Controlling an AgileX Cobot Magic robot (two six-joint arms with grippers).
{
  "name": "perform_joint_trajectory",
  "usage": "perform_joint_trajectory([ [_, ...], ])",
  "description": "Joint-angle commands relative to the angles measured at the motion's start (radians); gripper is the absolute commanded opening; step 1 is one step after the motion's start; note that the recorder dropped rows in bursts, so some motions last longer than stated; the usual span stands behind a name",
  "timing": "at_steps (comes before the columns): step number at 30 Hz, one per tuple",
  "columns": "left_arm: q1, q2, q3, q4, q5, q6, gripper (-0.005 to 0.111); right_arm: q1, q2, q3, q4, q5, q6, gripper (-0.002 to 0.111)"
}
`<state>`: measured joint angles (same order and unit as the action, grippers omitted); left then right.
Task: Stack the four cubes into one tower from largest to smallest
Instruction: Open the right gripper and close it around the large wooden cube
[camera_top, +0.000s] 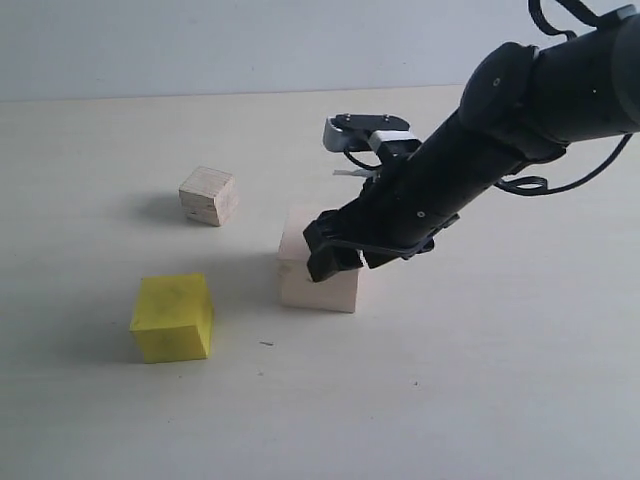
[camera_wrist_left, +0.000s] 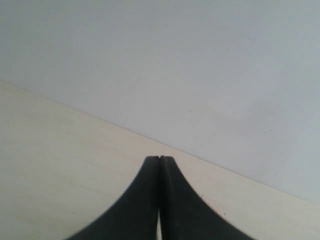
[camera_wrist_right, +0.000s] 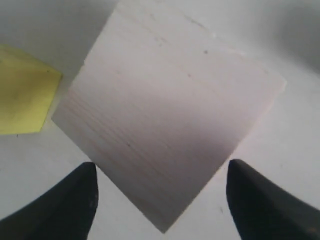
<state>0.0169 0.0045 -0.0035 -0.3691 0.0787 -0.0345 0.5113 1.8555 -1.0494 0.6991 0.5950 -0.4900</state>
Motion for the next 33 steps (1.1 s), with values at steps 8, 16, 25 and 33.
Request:
perform_joint_trajectory([
  [8, 0.002, -0.005, 0.003, -0.008, 0.005, 0.001, 0.000, 0.000, 0.113, -0.104, -0.003, -0.014, -0.007, 0.069],
  [16, 0.002, -0.005, 0.003, -0.008, 0.011, 0.004, 0.000, 0.000, 0.147, -0.170, -0.003, -0.010, -0.040, 0.069],
  [25, 0.002, -0.005, 0.003, -0.008, 0.015, 0.004, 0.000, 0.000, 0.157, -0.205, -0.074, -0.029, -0.067, 0.069],
  [33, 0.002, -0.005, 0.003, -0.008, 0.017, 0.004, 0.000, 0.000, 0.165, -0.213, -0.103, -0.033, -0.067, 0.069],
])
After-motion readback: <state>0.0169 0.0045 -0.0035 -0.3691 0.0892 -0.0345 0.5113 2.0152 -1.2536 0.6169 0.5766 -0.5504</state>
